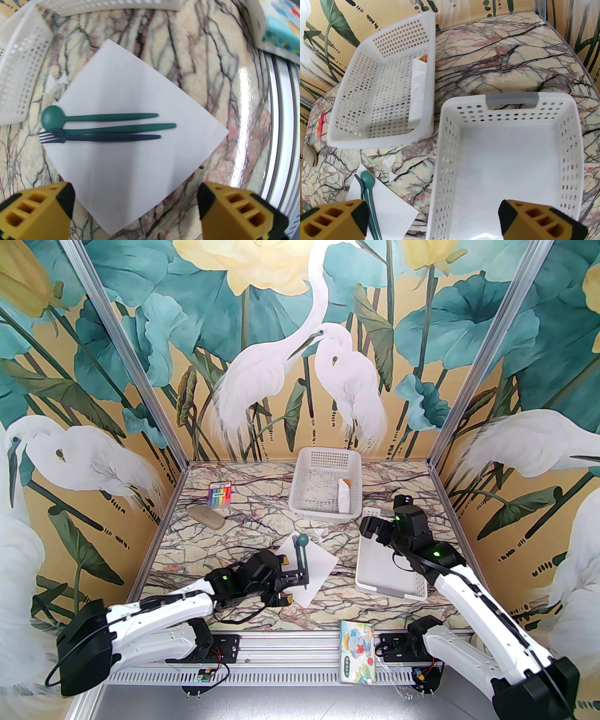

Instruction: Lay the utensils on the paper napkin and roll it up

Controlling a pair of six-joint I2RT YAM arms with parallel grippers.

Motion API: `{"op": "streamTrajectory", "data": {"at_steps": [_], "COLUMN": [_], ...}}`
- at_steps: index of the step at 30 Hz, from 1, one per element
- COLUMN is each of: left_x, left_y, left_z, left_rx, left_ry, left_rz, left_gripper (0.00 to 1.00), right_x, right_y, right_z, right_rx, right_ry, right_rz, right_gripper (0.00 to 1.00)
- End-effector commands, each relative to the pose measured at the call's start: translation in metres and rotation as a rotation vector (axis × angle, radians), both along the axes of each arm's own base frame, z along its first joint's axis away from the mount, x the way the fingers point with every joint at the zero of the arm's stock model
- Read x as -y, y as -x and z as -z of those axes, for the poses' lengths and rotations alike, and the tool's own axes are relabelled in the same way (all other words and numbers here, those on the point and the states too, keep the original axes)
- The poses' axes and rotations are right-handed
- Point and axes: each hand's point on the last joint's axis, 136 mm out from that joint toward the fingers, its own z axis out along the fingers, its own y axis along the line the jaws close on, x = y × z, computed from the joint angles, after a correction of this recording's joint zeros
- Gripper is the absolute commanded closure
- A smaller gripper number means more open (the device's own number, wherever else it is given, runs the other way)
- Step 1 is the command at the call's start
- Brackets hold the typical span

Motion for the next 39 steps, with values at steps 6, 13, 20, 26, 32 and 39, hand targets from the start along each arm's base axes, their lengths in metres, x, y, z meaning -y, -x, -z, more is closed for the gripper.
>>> {"op": "streamTrajectory", "data": {"at_steps": [6,13,20,26,32,39], "left_x": [0.016,0.035,0.044,0.050,0.055,0.056], "left_y": [0.007,0.014,0.026,0.023,0.015,0.008], "left_z": [0.012,0.020,0.037,0.043,0.044,0.051], "left_rx": [-0.031,-0.079,-0.095,-0.082,-0.050,-0.026], "left_ry": [-0.076,-0.050,-0.100,-0.095,-0.097,-0.127], "left_rz": [-0.018,-0.026,-0.008,-0.025,-0.044,-0.057], "left_gripper": [0.16,0.18,0.18,0.18,0.19,0.23], "right_x": [0.009,0.011,0.012,0.011,0.009,0.009], "right_y": [0.004,0.006,0.007,0.008,0.008,0.009], "right_z": [0.011,0.015,0.021,0.022,0.024,0.024], "right_rx": [-0.004,-0.012,-0.022,-0.028,-0.034,-0.038], "right_ry": [0.022,0.037,0.036,0.027,0.018,0.017], "right_rz": [0.024,0.029,0.034,0.032,0.030,0.031], "right_gripper": [0.01,0.01,0.01,0.01,0.01,0.01]}}
